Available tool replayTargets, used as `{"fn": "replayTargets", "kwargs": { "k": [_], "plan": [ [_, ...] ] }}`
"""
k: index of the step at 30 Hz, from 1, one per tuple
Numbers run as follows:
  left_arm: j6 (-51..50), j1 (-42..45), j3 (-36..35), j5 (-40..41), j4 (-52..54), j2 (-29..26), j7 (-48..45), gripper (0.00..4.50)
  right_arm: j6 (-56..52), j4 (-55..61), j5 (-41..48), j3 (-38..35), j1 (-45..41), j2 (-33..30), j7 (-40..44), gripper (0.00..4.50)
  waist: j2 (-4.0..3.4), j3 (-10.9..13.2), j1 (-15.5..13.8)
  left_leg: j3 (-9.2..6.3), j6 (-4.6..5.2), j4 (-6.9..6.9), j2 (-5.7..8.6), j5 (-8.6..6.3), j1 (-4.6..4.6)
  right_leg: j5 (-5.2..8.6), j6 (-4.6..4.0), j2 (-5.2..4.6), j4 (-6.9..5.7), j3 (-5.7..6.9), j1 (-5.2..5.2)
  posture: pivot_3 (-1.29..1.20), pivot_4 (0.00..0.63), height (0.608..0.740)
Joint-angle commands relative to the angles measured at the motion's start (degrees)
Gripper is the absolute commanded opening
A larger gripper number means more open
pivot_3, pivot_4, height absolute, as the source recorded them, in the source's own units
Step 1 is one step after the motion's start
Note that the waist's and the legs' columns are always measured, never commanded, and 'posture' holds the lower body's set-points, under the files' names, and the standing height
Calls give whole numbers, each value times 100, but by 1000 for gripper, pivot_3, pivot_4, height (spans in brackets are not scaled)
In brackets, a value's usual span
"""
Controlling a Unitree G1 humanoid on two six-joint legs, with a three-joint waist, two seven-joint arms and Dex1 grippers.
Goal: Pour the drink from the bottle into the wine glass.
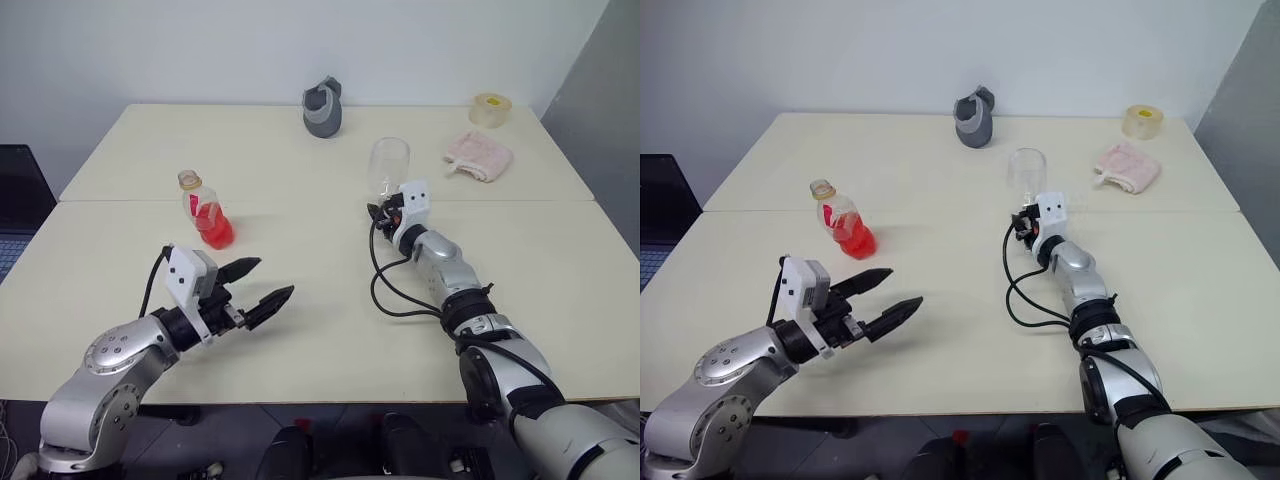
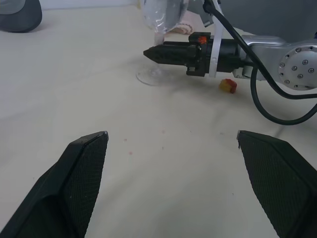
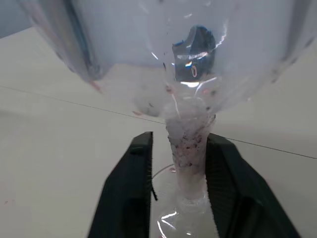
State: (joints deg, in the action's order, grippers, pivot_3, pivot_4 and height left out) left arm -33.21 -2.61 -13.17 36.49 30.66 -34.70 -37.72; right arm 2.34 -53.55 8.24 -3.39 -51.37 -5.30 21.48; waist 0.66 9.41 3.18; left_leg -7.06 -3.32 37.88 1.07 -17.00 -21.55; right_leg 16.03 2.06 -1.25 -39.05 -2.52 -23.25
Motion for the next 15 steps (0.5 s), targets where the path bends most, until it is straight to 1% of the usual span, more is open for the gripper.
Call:
{"fn": "replayTargets", "kwargs": {
  "k": [1, 2, 7, 10, 13, 15],
  "plan": [
    [114, 39, 19, -33, 33, 29, 30, 4500, 211, 96, 13, -74, -203, -14, 93, 378, 0, 0, 5, 0, 0, 0, 0, 0, 0, 0, 0, 0, 0, 0, 0, 0, 150, 740],
    [127, 26, 27, -46, 30, 37, 28, 4500, 244, 129, -21, -32, -191, -13, 123, 133, 0, 0, 7, 0, 0, 0, 0, 0, 0, 0, 0, 0, 0, 0, 0, 0, 150, 740],
    [127, -165, -41, -74, 75, 81, 95, 4500, 260, 559, -185, 280, -110, 45, 444, 133, -4, 2, 15, 0, 0, -2, -1, 0, 0, 0, 0, 1, -1, 0, -3, 0, 150, 740],
    [97, -641, -354, -62, 153, 177, 314, 4500, 16, 1136, -247, 608, -26, 158, 819, 133, -6, 3, 51, -1, 0, -4, -8, 0, -1, 0, 0, 0, -1, -7, -8, 0, 150, 740],
    [215, -1216, -704, -63, 287, 291, 436, 4500, -191, 1702, -313, 909, 123, 293, 1034, 133, -7, 4, 66, -3, -1, -4, -54, -1, -1, 0, -1, 0, 1, -11, -11, 0, 150, 740],
    [457, -1747, -920, -192, 362, 424, 455, 4500, -295, 1955, -339, 1090, 224, 418, 1126, 133, -7, 4, 49, -3, 0, -4, -58, -2, -5, -2, -4, 0, 1, -3, -11, 0, 150, 740]
  ]
}}
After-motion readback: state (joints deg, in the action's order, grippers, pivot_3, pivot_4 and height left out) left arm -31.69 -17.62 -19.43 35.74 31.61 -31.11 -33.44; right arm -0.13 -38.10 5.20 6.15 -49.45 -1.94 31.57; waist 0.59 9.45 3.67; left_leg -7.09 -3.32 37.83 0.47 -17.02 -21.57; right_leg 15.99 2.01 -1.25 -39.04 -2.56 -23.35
